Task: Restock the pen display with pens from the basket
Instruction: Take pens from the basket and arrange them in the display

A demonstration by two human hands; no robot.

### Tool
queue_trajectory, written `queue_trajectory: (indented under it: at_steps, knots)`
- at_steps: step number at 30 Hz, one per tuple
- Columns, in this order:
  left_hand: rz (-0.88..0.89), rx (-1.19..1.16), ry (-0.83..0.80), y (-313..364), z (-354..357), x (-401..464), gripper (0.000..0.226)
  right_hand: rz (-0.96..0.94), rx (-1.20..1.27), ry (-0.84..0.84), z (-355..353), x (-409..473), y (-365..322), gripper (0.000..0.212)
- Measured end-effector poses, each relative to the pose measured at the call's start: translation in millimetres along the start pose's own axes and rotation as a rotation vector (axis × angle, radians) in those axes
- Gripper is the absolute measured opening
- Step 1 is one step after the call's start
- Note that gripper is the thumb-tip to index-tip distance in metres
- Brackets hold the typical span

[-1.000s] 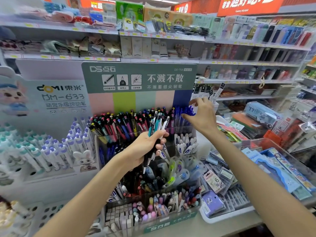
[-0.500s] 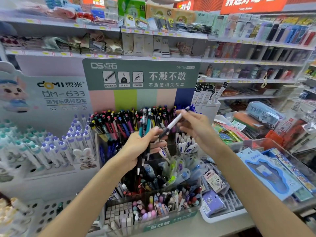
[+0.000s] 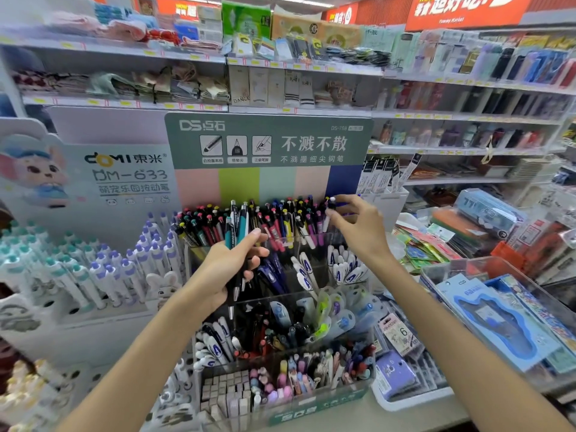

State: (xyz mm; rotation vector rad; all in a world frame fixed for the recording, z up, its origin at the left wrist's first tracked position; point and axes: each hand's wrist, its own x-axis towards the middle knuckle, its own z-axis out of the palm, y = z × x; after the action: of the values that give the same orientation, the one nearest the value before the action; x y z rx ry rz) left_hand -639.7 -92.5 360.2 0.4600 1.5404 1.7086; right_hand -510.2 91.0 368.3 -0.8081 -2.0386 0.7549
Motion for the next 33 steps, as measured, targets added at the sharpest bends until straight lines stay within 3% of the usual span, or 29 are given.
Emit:
queue_trajectory:
  at_steps: [2, 7, 12, 16, 20, 25, 27, 29, 31, 33]
  knots:
    - [-0.005, 0.018, -0.016, -0.3, 0.7, -1.5, 0.023, 0.008, -0.004, -0.005, 3.7, 3.1, -2.3, 0.020]
    - [-0.011, 0.104, -0.105, 1.6, 2.0, -4.2, 0.033, 0.002, -0.448, -0.063, 2.7, 16.7, 0.1, 0.026]
    - [-0.029, 0.080, -0.130, -3.9, 15.9, -8.3, 0.019, -0.019, -0.549, -0.163, -1.4, 24.6, -7.1, 0.022]
    - [-0.004, 0.059, -0.140, -13.1, 27.7, -8.2, 0.020, 0.021, -0.188, -0.047, -0.1, -2.1, -20.8, 0.014]
    - [0.024, 0.018, -0.177, -18.0, 32.4, -7.4, 0.020, 0.243, 0.179, -0.426, 5.8, -28.8, -40.4, 0.028]
    - [0.058, 0.018, -0.227, -15.2, 27.0, -10.8, 0.022, 0.380, 0.415, -0.437, 7.9, -32.3, -43.2, 0.031]
    - [0.085, 0.014, -0.174, -9.4, 17.9, -9.5, 0.025, 0.422, 0.601, -0.377, 7.5, -29.7, -50.7, 0.028]
    - [0.121, -0.021, -0.075, -1.9, 2.7, -6.3, 0.023, 0.369, 0.711, -0.173, 4.9, -23.2, -59.8, 0.021]
    - [0.164, -0.064, 0.028, 5.6, -15.0, -3.6, 0.020, 0.225, 0.666, 0.010, 4.5, -15.6, -66.6, 0.010]
    - [0.197, -0.080, 0.097, 12.1, -31.7, -3.3, 0.018, 0.060, 0.562, 0.073, 12.7, -11.5, -72.2, 0.013]
